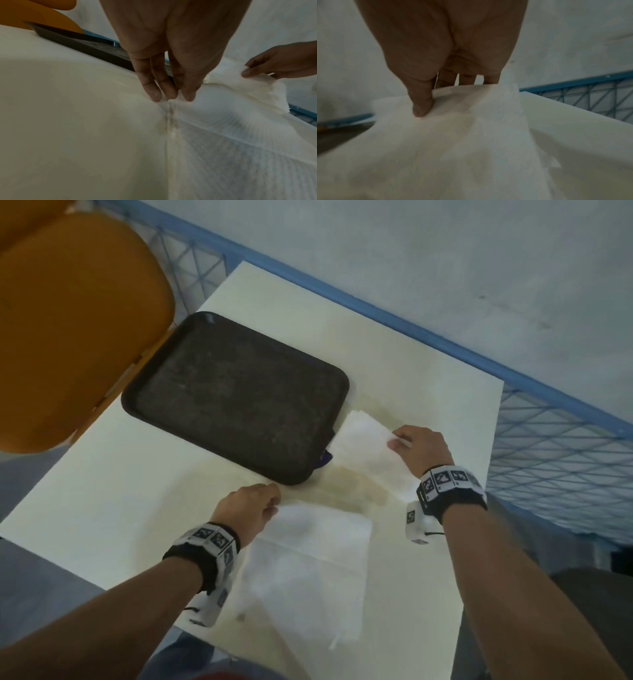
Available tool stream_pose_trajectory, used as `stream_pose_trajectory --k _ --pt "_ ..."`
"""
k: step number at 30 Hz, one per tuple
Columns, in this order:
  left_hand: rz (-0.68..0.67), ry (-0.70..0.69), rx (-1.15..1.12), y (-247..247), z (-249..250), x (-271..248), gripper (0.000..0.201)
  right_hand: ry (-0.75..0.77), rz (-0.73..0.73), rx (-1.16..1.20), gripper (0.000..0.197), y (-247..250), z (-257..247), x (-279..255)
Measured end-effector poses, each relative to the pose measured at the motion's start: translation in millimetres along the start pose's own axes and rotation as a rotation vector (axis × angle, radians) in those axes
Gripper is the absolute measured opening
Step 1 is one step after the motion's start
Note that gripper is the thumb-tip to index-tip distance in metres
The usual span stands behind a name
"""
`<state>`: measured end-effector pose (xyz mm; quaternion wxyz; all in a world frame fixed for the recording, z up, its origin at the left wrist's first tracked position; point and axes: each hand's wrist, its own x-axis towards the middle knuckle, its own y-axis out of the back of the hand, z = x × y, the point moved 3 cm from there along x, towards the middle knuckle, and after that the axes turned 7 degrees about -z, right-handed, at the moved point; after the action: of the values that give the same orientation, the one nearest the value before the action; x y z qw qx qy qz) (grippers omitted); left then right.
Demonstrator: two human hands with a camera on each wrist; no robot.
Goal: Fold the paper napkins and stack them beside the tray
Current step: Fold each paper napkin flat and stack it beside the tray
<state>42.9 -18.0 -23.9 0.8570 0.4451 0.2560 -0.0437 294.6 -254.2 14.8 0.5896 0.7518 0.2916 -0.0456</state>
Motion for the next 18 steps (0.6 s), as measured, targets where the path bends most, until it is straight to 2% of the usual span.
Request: stream_pose_trajectory --k 2,4,6,8,10,12,15,18 --pt "-0.005 0.006 0.016 3 1 -2 0.005 -0.025 0.027 -0.149 0.032 -2 0 11" --pt "-0.013 0.006 0.054 4 -1 -4 0.008 -0.017 0.105 -0.177 0.042 -5 -1 11" --pt "-0.022 -0.01 0.094 2 -4 -4 0.008 0.044 0.209 0.0 0.041 -12 -6 -5" --pt "-0.02 -0.031 0.085 0 -5 -5 0.009 0.109 0.244 0.236 0.035 -25 -15 -34" --pt "0.001 -0.041 0.017 0 -8 -6 0.018 0.126 0.149 0.42 0.031 -48 -25 -70" --pt "0.034 -0.065 -0.043 3 -10 -5 0.026 0.147 0.022 0.478 0.035 -76 -35 -101" --pt "0.082 -0.182 -0.06 5 -10 -7 0.021 0.245 -0.108 0.35 0.053 -120 -43 -129" --pt "0.133 -0.35 -0.076 10 -2 -12 0.012 0.232 -0.11 0.246 0.049 -136 -49 -136"
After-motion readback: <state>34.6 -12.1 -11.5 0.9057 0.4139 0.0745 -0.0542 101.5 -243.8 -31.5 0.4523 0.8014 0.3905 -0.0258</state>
